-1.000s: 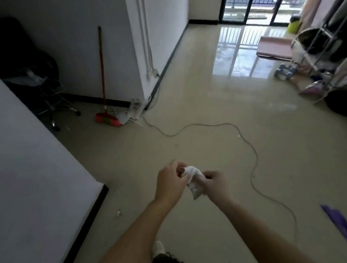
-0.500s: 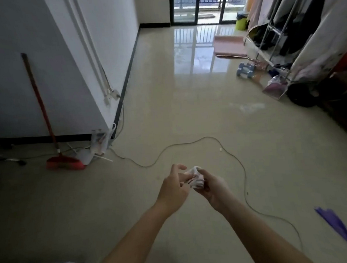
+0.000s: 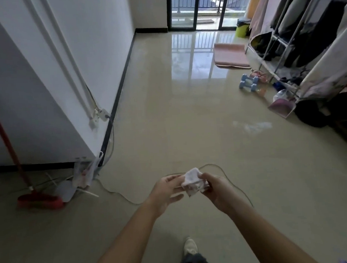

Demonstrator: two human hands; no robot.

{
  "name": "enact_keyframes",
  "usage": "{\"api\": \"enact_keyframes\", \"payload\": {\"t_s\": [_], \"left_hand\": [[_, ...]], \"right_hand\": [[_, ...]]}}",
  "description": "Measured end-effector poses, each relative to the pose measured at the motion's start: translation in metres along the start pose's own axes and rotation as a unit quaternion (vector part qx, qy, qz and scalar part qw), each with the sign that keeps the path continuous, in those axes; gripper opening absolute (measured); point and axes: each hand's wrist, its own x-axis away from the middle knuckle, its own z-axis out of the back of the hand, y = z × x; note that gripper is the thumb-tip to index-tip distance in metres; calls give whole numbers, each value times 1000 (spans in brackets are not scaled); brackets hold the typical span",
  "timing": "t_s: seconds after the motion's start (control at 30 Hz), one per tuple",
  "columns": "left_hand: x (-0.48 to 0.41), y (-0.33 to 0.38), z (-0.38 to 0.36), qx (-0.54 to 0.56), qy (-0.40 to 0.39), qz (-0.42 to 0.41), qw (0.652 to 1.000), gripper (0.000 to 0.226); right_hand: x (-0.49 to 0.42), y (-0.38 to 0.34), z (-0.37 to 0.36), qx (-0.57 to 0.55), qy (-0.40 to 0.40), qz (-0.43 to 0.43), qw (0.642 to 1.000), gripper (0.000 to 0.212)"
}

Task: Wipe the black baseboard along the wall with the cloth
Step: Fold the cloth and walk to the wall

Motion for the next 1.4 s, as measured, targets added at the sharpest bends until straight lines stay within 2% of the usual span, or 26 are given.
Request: {"api": "enact_keyframes", "payload": {"t_s": [0.13, 0.27, 0.4, 0.5, 0.73, 0.9, 1.0, 1.03, 1.13, 1.3, 1.4], "left_hand": [[-71, 50, 2, 48, 32, -28, 998, 25], [-130, 99, 18, 77, 93, -57, 991, 24], [-187, 139, 48, 68, 140, -64, 986, 21], [-237, 170, 89, 38, 194, -78, 977, 23], [-355, 261, 224, -92, 342, -117, 928, 30], [-406, 307, 296, -168, 370, -86, 910, 31], [-430, 324, 333, -202, 384, -59, 899, 34], [-438, 329, 346, -209, 393, -53, 894, 35], [-464, 336, 379, -217, 416, -37, 882, 35], [-519, 332, 426, -185, 473, -33, 861, 32], [-573, 315, 456, -147, 521, 8, 841, 34]], "right_hand": [[-76, -59, -13, 8, -34, -20, 999, 19], [-142, -97, -41, 100, -46, -52, 993, 12], [-213, -128, -86, 174, -23, -8, 984, 10], [-277, -148, -130, 215, -27, 29, 976, 2], [-436, -191, -246, 292, -28, 78, 953, 13], [-522, -213, -312, 337, -25, 69, 939, 8], [-566, -224, -354, 360, -50, 58, 930, 14], [-581, -228, -368, 370, -62, 58, 925, 10], [-625, -228, -403, 417, -102, 54, 902, 18], [-709, -200, -448, 494, -162, 23, 854, 9], [-775, -174, -474, 551, -215, 22, 806, 9]]}}
